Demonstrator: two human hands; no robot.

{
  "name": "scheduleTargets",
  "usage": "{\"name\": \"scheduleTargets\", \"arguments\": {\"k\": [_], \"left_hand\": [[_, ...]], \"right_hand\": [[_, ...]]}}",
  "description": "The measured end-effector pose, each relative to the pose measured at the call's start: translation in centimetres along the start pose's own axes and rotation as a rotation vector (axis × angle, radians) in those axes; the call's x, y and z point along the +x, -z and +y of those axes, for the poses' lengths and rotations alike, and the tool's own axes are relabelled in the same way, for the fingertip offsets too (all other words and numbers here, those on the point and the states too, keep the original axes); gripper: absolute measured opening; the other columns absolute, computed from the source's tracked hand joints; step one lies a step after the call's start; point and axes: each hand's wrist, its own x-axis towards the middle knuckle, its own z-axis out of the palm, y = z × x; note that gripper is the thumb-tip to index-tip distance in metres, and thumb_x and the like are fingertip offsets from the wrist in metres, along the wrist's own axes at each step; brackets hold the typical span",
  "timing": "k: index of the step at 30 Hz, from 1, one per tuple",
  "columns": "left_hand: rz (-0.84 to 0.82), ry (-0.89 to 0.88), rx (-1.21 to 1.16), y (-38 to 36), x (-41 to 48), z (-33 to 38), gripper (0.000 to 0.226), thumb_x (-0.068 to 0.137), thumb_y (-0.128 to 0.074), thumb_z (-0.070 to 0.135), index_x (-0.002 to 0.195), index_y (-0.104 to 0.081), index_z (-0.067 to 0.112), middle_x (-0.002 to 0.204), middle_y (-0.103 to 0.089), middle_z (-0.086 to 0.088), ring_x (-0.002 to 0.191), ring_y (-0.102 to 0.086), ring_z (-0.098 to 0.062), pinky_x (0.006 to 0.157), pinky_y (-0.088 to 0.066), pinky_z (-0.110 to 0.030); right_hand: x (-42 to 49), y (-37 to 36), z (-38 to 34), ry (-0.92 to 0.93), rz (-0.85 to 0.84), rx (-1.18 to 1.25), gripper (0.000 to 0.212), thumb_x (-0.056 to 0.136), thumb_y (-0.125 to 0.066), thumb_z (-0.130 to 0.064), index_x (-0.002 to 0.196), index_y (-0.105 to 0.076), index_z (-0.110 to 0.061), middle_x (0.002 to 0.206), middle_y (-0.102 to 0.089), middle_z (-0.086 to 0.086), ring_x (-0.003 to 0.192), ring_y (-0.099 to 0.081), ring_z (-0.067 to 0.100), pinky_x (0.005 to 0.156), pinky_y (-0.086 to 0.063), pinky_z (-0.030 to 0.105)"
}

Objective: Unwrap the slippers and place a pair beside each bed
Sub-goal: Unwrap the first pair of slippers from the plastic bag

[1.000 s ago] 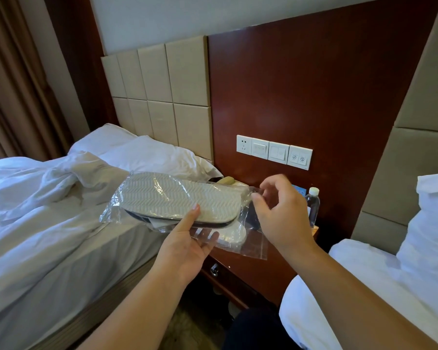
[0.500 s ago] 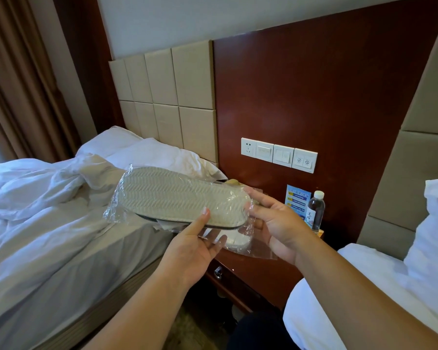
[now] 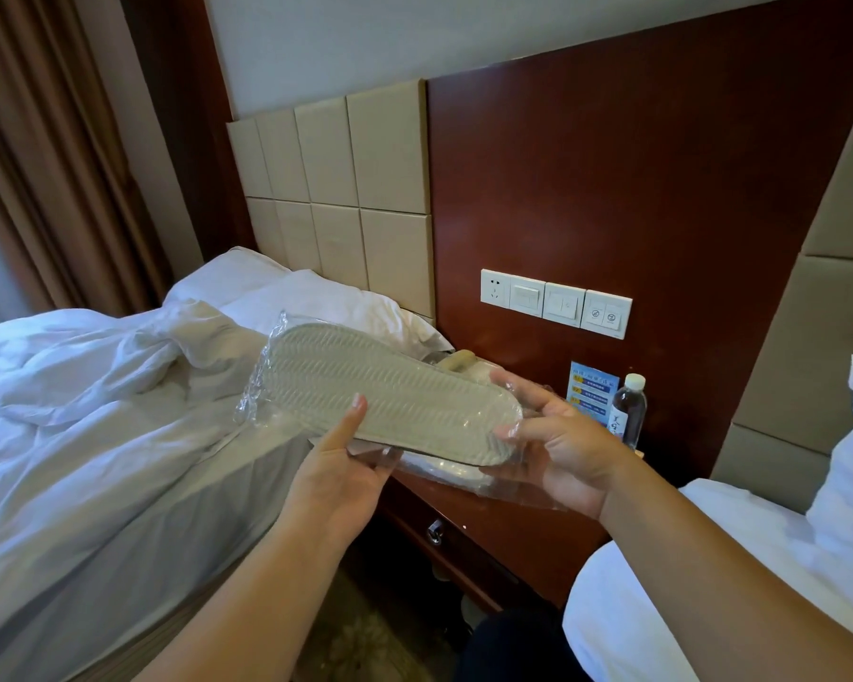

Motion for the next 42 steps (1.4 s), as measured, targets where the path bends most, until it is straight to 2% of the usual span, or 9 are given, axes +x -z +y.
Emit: {"name": "scheduleTargets", "arguments": {"k": [6, 9, 11, 17, 22, 28, 32, 38, 42], "left_hand": [[0.054, 0.051, -0.023, -0.7, -0.5, -0.8, 0.051, 0.074, -0.079, 0.011, 0.123, -0.064, 0.005, 0.115, -0.075, -0.015, 0.099, -0.075, -0.029, 0.073, -0.062, -0.041], [0.048, 0.037, -0.013, -0.7, -0.4, -0.6, 0.052, 0.078, -0.077, 0.010, 0.127, -0.061, 0.006, 0.117, -0.074, -0.015, 0.101, -0.074, -0.031, 0.079, -0.063, -0.046], [0.041, 0.018, 0.001, -0.4, -0.3, -0.1, 0.050, 0.079, -0.076, 0.011, 0.127, -0.061, 0.008, 0.117, -0.075, -0.014, 0.102, -0.074, -0.030, 0.084, -0.061, -0.048], [0.099, -0.035, -0.044, 0.0, 0.2, 1.3, 0.063, 0.070, -0.079, 0.009, 0.130, -0.060, 0.012, 0.104, -0.079, -0.007, 0.089, -0.077, -0.023, 0.065, -0.062, -0.041], [0.112, -0.064, -0.022, 0.3, 0.2, 1.2, 0.078, 0.066, -0.082, 0.011, 0.139, -0.054, 0.012, 0.110, -0.077, -0.006, 0.091, -0.075, -0.021, 0.083, -0.062, -0.046], [0.155, -0.063, -0.019, 0.6, 0.4, 1.9, 0.074, 0.067, -0.083, 0.009, 0.136, -0.057, 0.015, 0.119, -0.073, -0.012, 0.099, -0.075, -0.029, 0.097, -0.052, -0.059], [0.157, -0.120, 0.025, 0.8, 0.3, 3.0, 0.069, 0.068, -0.083, 0.011, 0.132, -0.059, 0.019, 0.125, -0.069, -0.010, 0.105, -0.071, -0.029, 0.081, -0.061, -0.050], [0.099, -0.162, 0.120, 1.0, 0.0, 3.4, 0.059, 0.067, -0.083, 0.016, 0.124, -0.065, 0.022, 0.111, -0.077, -0.005, 0.089, -0.077, -0.020, 0.070, -0.061, -0.040], [0.117, -0.167, 0.128, 1.3, -0.2, 4.2, 0.061, 0.073, -0.081, 0.018, 0.130, -0.060, 0.017, 0.120, -0.073, -0.007, 0.088, -0.077, -0.020, 0.076, -0.063, -0.043]], "right_hand": [[0.0, -0.6, 0.3, -0.025, -0.075, -0.101, 0.060, 0.070, -0.078, 0.002, 0.116, -0.069, -0.036, 0.110, -0.074, 0.006, 0.103, -0.069, 0.031, 0.083, -0.057, 0.054], [-0.1, -0.4, 0.1, -0.014, -0.060, -0.184, 0.060, 0.069, -0.079, 0.001, 0.116, -0.069, -0.036, 0.112, -0.073, 0.003, 0.103, -0.070, 0.029, 0.083, -0.057, 0.055], [-0.2, -0.1, -0.1, 0.010, -0.042, -0.199, 0.054, 0.070, -0.077, 0.003, 0.108, -0.073, -0.035, 0.110, -0.074, 0.002, 0.099, -0.071, 0.027, 0.074, -0.060, 0.048], [-0.6, 1.2, -0.5, 0.058, 0.058, -0.210, 0.053, 0.064, -0.081, 0.001, 0.109, -0.074, -0.026, 0.109, -0.074, 0.007, 0.096, -0.072, 0.027, 0.067, -0.059, 0.040], [-0.4, 0.9, -0.4, 0.078, 0.106, -0.235, 0.044, 0.068, -0.079, -0.008, 0.106, -0.073, -0.027, 0.112, -0.072, 0.006, 0.092, -0.072, 0.025, 0.065, -0.059, 0.039], [-0.3, 1.2, -1.2, 0.029, 0.069, -0.343, 0.049, 0.078, -0.075, 0.001, 0.112, -0.072, -0.035, 0.111, -0.073, 0.002, 0.101, -0.070, 0.028, 0.072, -0.058, 0.037], [-0.2, 1.4, -1.5, 0.003, 0.081, -0.472, 0.049, 0.077, -0.074, -0.001, 0.111, -0.072, -0.036, 0.111, -0.072, 0.003, 0.107, -0.063, 0.031, 0.081, -0.051, 0.041], [-0.2, 0.1, -1.2, 0.014, 0.038, -0.691, 0.056, 0.064, -0.089, -0.036, 0.115, -0.068, -0.040, 0.108, -0.072, -0.005, 0.098, -0.068, 0.019, 0.083, -0.058, 0.038], [0.0, 0.1, -1.3, 0.026, 0.048, -0.734, 0.060, 0.061, -0.090, -0.039, 0.116, -0.066, -0.039, 0.106, -0.073, -0.006, 0.096, -0.069, 0.017, 0.085, -0.058, 0.041]]}}
